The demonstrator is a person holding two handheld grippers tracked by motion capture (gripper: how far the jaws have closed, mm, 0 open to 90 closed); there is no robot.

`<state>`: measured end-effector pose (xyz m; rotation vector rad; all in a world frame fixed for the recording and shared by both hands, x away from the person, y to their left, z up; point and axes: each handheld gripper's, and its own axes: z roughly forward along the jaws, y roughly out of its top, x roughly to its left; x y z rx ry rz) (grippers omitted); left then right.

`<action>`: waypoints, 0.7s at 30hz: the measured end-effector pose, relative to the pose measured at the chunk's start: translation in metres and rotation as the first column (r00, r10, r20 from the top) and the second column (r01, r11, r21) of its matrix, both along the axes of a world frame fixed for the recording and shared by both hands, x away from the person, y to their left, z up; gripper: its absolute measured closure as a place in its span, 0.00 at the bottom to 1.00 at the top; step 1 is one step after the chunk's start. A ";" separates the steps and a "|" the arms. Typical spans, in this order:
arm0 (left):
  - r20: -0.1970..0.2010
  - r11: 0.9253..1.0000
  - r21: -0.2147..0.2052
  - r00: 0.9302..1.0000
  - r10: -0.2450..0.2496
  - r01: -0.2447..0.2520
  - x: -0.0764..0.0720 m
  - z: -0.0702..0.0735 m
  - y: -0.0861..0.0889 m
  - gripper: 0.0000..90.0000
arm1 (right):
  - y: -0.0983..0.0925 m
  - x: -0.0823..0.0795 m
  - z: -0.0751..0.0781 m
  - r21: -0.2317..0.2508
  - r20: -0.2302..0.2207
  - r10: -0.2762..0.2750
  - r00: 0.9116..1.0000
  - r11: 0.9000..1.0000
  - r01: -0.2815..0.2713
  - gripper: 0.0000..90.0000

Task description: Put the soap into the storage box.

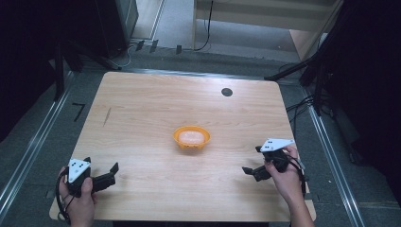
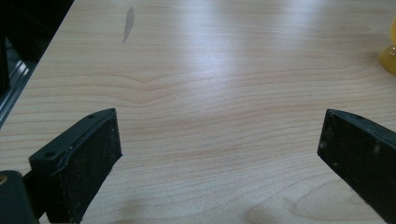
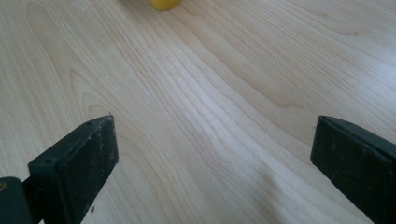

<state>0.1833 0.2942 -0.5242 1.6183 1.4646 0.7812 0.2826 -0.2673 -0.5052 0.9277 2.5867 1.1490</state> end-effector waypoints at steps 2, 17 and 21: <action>0.001 1.000 0.000 1.000 0.000 0.000 0.000 0.000 0.000 0.00 | -0.004 -0.003 -0.002 0.007 0.002 -0.011 1.000 1.000 0.011 0.02; 0.002 1.000 0.002 1.000 -0.001 0.001 0.000 0.000 0.000 0.00 | -0.035 -0.026 -0.021 0.067 0.003 -0.082 0.997 0.994 0.082 0.02; 0.003 1.000 0.003 1.000 -0.001 0.001 0.000 0.000 -0.001 0.00 | -0.043 -0.032 -0.026 0.082 -0.001 -0.103 0.995 0.991 0.103 0.02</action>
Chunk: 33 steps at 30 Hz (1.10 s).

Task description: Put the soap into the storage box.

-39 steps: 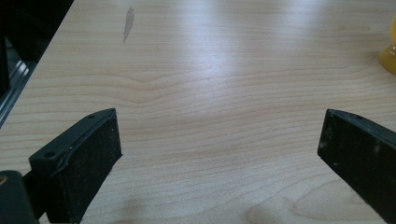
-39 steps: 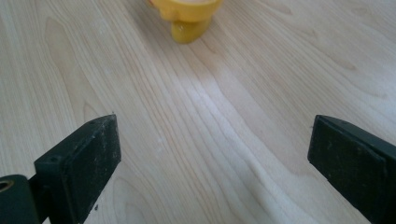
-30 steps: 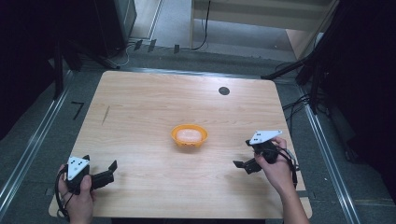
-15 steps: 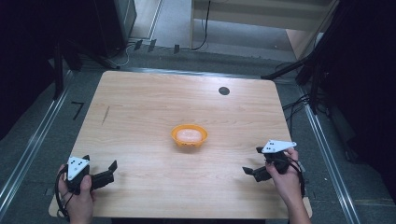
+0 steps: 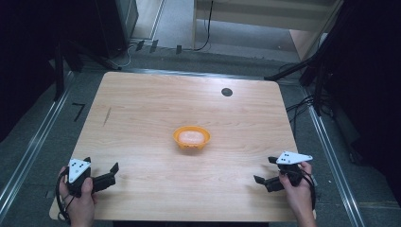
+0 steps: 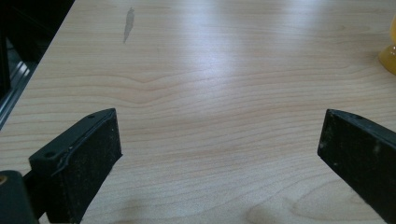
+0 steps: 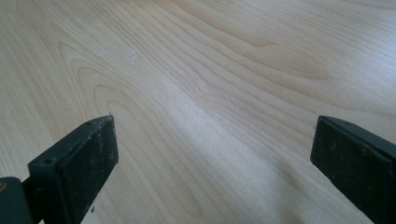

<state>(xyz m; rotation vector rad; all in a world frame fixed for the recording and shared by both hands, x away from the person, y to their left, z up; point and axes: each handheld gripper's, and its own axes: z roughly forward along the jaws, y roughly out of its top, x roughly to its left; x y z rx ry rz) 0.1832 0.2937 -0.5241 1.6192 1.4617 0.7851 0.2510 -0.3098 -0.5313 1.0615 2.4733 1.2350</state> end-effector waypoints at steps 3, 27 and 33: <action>0.000 1.000 0.000 1.000 0.000 0.000 0.000 0.000 0.000 0.00 | -0.005 -0.004 -0.003 0.005 0.005 -0.015 1.000 1.000 0.015 0.02; -0.001 1.000 0.008 1.000 0.002 -0.002 0.000 0.000 -0.001 0.00 | -0.042 -0.035 -0.015 0.052 0.026 -0.107 0.994 0.993 0.106 0.02; 0.000 1.000 0.007 1.000 0.001 -0.001 0.000 0.000 -0.001 0.00 | -0.050 -0.041 -0.016 0.074 0.034 -0.126 0.991 0.990 0.124 0.02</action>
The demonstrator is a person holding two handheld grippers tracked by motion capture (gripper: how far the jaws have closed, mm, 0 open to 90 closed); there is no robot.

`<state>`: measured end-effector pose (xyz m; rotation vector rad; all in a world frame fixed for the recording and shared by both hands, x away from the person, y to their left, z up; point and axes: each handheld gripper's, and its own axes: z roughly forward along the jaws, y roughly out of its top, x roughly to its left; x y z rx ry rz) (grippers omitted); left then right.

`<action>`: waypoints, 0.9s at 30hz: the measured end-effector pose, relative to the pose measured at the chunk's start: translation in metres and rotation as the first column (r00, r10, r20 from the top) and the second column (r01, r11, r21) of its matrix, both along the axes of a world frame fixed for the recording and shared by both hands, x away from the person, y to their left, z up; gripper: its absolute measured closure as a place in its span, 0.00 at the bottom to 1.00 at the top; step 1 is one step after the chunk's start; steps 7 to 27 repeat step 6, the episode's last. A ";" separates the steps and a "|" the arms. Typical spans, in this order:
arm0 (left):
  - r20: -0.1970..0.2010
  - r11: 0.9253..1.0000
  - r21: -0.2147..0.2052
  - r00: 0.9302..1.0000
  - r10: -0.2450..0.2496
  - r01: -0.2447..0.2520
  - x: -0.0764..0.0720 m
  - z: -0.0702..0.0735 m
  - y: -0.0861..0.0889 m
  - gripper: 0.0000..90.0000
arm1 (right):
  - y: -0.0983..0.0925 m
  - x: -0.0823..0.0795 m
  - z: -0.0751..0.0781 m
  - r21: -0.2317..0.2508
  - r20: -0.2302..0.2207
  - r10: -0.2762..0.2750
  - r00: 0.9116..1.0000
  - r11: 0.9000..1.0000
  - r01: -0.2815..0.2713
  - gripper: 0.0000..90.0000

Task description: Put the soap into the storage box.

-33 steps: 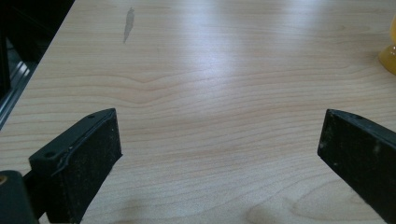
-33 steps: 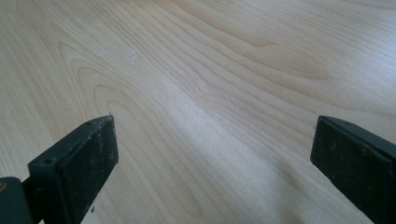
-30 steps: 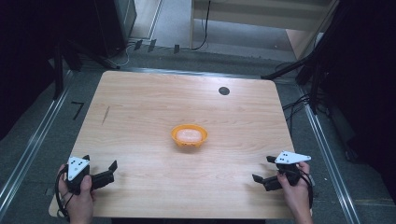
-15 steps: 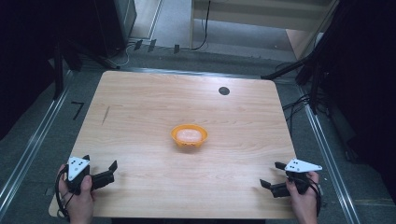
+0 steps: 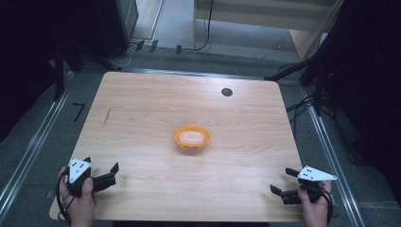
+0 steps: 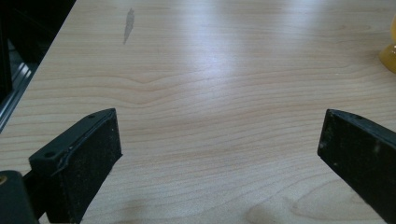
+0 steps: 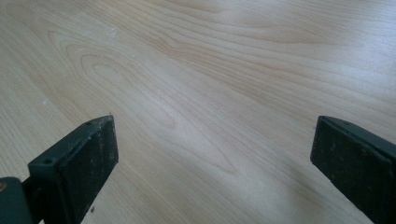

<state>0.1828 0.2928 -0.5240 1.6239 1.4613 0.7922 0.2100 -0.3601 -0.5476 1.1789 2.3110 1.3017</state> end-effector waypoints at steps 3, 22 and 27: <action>-0.001 1.000 0.005 1.000 -0.002 0.002 0.000 0.000 0.000 0.00 | -0.003 -0.003 -0.002 0.004 0.000 -0.005 1.000 1.000 0.005 0.02; 0.000 1.000 0.009 1.000 -0.003 0.003 0.000 0.000 0.000 0.00 | -0.005 -0.005 -0.003 0.012 0.007 -0.008 1.000 1.000 0.008 0.02; 0.000 1.000 0.009 1.000 -0.003 0.003 0.000 0.000 0.000 0.00 | -0.005 -0.005 -0.003 0.012 0.007 -0.008 1.000 1.000 0.008 0.02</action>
